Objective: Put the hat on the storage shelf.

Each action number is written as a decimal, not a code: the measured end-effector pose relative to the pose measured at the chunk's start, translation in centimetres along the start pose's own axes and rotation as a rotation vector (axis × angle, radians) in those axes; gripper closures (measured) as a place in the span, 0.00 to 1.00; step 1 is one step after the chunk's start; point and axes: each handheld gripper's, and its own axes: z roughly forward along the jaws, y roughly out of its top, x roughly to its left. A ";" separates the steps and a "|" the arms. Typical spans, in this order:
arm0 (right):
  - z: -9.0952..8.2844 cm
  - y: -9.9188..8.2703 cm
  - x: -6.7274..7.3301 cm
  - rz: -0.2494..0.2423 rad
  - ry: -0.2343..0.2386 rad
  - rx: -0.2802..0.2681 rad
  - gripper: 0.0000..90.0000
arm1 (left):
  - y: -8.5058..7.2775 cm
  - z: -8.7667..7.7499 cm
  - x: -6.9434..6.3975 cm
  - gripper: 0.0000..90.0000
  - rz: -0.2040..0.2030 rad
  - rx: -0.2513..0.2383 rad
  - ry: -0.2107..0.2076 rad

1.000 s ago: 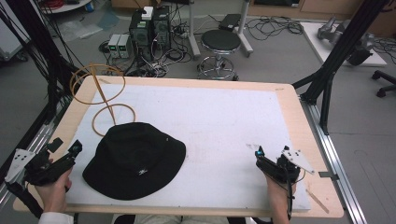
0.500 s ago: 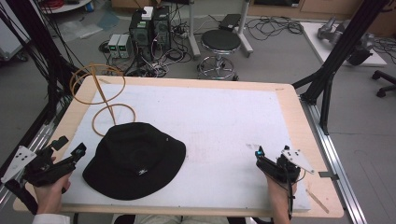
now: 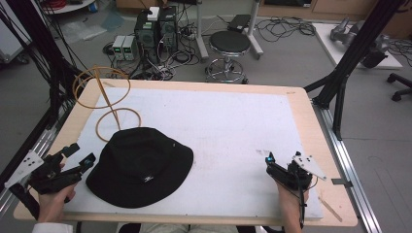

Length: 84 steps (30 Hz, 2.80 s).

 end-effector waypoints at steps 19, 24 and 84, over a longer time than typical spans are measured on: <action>0.0 0.0 0.0 -0.003 0.005 0.000 0.08 | -1.2 1.5 -0.4 0.24 0.023 0.163 -0.134; 0.0 0.0 0.0 0.000 0.006 0.000 0.08 | -1.6 1.6 -0.2 0.24 0.023 0.192 -0.141; -0.1 0.2 0.0 0.045 0.066 -0.031 0.08 | -0.7 2.3 -2.2 0.96 0.033 0.116 -0.258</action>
